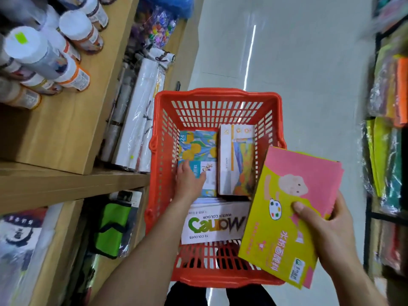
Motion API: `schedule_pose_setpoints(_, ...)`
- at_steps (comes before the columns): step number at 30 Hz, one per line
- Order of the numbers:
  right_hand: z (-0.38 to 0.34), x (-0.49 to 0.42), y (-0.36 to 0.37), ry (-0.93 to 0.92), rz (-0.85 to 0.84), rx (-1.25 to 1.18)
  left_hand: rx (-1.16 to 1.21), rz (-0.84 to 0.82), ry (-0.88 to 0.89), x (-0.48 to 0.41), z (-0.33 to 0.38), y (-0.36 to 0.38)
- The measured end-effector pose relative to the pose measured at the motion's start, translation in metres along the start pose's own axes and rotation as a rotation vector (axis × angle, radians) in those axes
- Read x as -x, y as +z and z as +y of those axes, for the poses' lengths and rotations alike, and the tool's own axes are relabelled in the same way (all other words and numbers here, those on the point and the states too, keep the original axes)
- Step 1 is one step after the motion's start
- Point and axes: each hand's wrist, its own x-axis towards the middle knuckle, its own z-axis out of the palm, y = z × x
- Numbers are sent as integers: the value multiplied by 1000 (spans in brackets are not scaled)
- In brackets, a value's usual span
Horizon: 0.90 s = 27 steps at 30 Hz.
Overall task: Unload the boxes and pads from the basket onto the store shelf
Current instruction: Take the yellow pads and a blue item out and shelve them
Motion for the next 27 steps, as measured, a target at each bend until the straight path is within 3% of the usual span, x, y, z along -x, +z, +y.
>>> schedule_pose_setpoints(6,20,5,-8,54,8,-22,-112,85,-50,-21,-20,28)
schedule_pose_setpoints(14,19,2,-2,69,-23,-34,-382,3,139,-20,-41,28)
schedule_pose_setpoints(17,18,3,-1,70,-19,-32,-373,44,158,-17,-36,31)
schedule_pose_setpoints(20,17,4,0,66,-15,-34,-323,112,48,-14,-30,33)
schedule_pose_setpoints(27,19,5,2,46,-10,-20,-240,47,44,-15,-39,31)
